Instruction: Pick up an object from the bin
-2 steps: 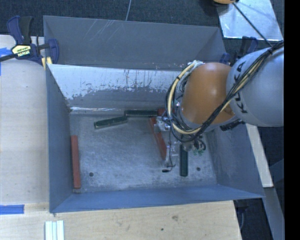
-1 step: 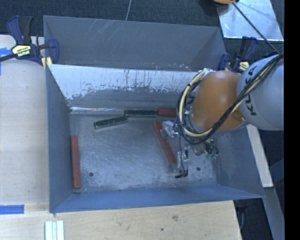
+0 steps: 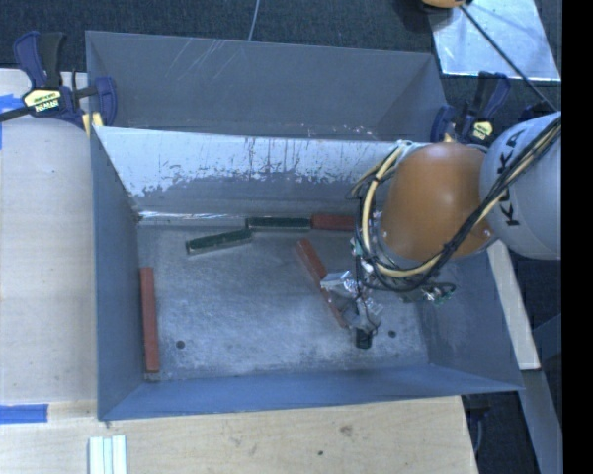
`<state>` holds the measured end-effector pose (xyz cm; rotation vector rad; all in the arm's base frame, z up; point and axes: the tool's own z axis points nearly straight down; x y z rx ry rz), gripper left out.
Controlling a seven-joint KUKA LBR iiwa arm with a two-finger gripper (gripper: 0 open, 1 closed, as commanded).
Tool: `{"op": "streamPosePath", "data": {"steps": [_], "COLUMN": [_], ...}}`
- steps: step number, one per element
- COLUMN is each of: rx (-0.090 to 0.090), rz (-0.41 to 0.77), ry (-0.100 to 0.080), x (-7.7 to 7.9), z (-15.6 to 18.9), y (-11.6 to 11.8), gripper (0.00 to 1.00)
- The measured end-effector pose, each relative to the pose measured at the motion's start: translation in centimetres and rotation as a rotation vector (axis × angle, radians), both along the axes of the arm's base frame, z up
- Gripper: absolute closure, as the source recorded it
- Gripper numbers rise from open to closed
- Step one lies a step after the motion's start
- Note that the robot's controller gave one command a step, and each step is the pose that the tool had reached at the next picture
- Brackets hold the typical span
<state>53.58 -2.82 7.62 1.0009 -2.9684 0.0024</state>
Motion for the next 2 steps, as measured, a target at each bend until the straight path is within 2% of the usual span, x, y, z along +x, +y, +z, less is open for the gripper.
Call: {"op": "streamPosePath", "data": {"steps": [1, 2], "rx": [0.005, 0.005], "rz": [-0.001, -0.002], "ry": [-0.014, -0.014], "x": [0.16, 0.14], "z": [-0.4, -0.41], "y": [0.14, 0.14], "gripper": [0.0, 0.0]}}
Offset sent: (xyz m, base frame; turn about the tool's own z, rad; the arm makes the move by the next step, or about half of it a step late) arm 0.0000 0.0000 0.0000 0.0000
